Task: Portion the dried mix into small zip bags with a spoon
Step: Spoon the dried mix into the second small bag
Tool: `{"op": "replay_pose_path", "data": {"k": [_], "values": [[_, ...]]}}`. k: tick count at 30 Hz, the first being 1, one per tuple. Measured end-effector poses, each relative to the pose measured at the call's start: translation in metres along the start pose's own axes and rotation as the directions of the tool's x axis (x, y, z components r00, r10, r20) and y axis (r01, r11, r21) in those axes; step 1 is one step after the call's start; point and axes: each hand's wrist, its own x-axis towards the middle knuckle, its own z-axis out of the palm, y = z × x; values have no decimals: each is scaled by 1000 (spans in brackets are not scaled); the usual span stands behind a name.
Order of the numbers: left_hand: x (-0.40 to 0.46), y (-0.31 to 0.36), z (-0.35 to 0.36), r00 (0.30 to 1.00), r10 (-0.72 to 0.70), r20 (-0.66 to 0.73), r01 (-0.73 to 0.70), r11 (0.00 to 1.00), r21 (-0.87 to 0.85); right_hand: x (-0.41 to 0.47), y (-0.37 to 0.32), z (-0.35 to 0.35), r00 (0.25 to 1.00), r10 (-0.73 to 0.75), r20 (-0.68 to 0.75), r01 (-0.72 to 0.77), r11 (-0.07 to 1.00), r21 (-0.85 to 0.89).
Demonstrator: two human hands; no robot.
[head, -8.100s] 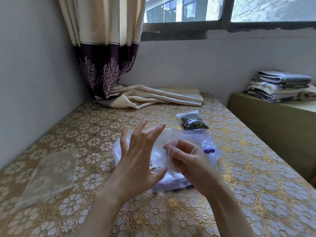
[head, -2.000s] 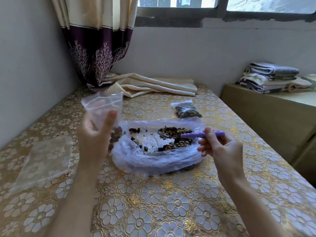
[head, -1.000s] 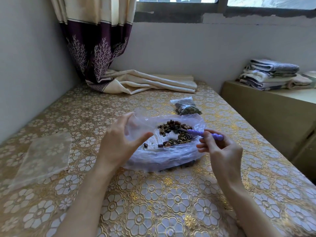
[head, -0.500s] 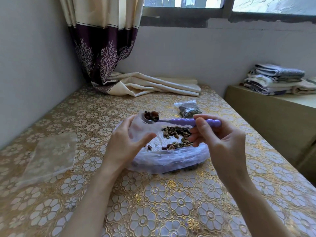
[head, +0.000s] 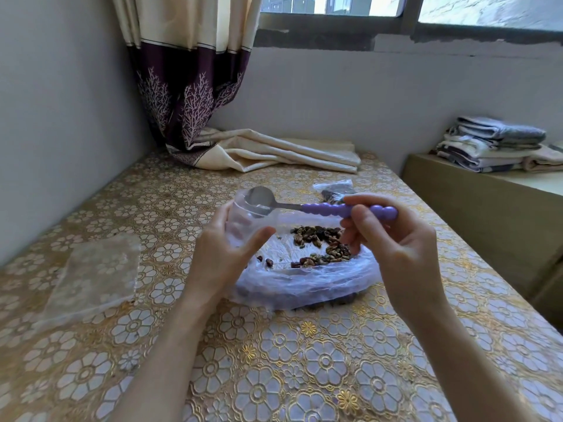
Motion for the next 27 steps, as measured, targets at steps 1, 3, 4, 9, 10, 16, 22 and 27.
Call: {"op": "replay_pose_path", "data": {"k": [1, 3, 4, 9, 10, 16, 22, 27], "values": [[0, 0, -1, 1000, 1, -4, -1, 1000, -7, -1, 2, -1, 998, 20, -56, -18, 999, 36], [0, -1, -2, 1000, -9, -21, 9, 1000, -25, -2, 5, -5, 983, 76, -168, -60, 993, 99], [0, -2, -3, 999, -19, -29, 18, 999, -36, -2, 8, -8, 972, 103, -213, -80, 990, 116], [0, -2, -3, 998, -37, -47, 34, 998, -50, -11, 28, -22, 927, 196, -320, -192, 980, 45], [0, -2, -3, 998, -38, -48, 36, 999, -40, -14, 32, -25, 918, 212, -335, -217, 976, 21], [1, -3, -1, 999, -8, -52, 9, 1000, 8, -26, 42, -41, 892, 235, -385, -282, 957, -70], [0, -1, -2, 999, 11, -39, -10, 1000, 22, -30, 45, -41, 912, 109, -395, -230, 934, -274], [1, 0, -2, 999, 10, -38, -9, 1000, 30, -27, 49, -33, 932, 66, -356, -204, 908, -365]]}}
